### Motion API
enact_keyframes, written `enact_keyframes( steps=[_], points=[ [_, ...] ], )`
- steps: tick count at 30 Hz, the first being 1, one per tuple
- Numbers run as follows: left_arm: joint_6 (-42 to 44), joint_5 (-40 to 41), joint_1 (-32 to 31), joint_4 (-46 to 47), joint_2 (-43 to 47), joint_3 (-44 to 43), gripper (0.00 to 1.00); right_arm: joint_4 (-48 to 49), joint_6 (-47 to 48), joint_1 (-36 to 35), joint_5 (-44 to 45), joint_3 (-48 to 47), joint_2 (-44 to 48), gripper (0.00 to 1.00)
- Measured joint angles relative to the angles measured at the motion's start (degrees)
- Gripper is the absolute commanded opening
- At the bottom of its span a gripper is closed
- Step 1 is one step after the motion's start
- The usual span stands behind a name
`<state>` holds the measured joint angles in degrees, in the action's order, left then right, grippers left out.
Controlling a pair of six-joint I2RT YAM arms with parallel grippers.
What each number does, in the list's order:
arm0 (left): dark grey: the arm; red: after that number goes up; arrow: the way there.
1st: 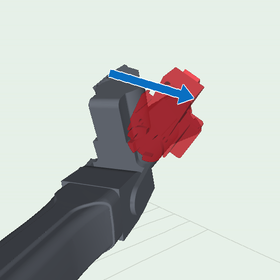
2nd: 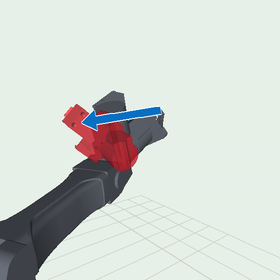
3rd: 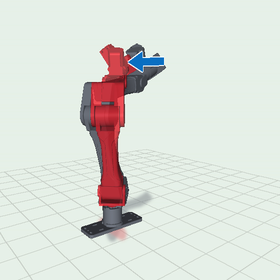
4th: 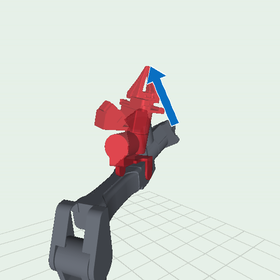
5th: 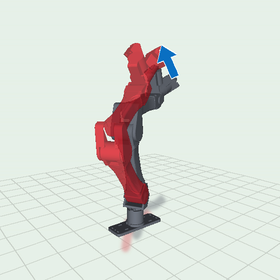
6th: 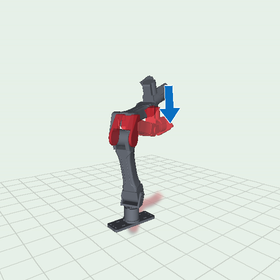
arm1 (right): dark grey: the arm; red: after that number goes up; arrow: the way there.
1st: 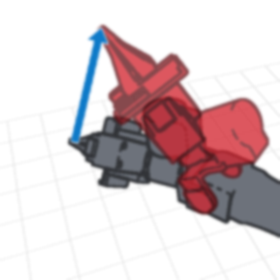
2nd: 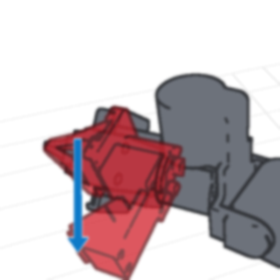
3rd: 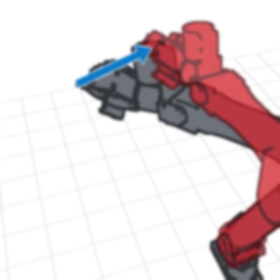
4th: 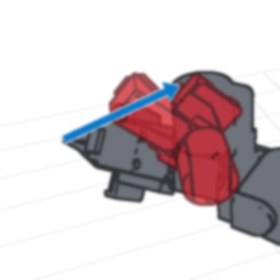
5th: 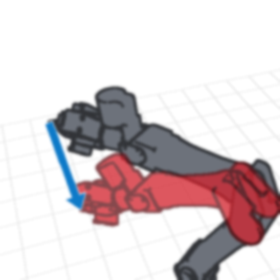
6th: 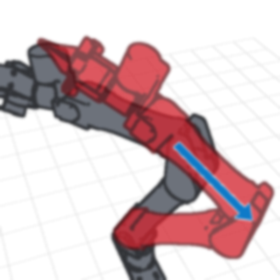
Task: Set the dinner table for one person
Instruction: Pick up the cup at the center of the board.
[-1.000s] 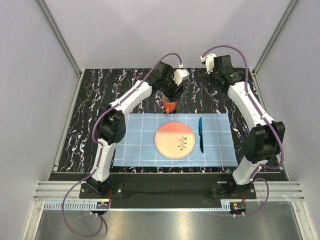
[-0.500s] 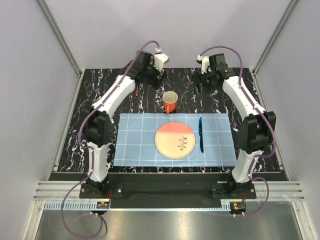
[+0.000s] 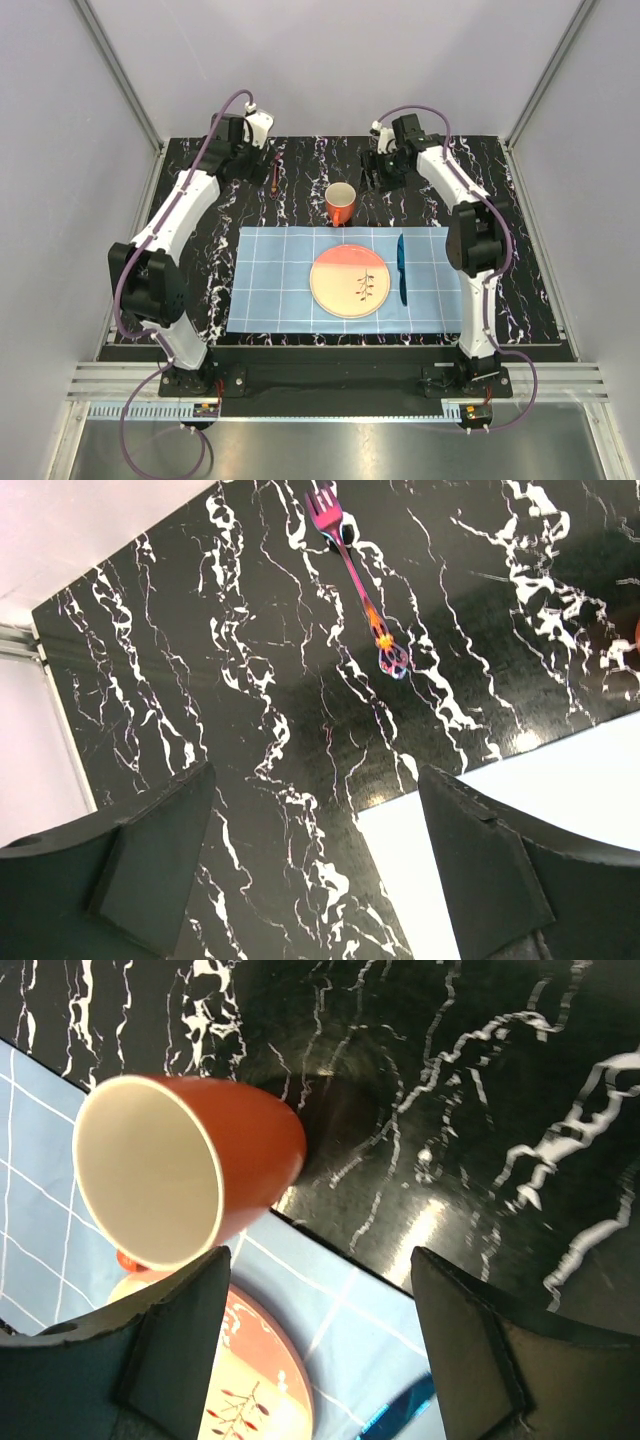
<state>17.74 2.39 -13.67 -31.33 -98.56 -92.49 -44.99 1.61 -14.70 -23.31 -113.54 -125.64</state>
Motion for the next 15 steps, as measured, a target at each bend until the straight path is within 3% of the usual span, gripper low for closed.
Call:
enact_keyframes(
  steps=[15],
  points=[
    [0.7, 1.4, -0.2, 0.3, 1.9, 2.2, 0.89, -0.9, -2.3, -4.0, -3.4, -7.6, -3.9, 0.77]
  ],
)
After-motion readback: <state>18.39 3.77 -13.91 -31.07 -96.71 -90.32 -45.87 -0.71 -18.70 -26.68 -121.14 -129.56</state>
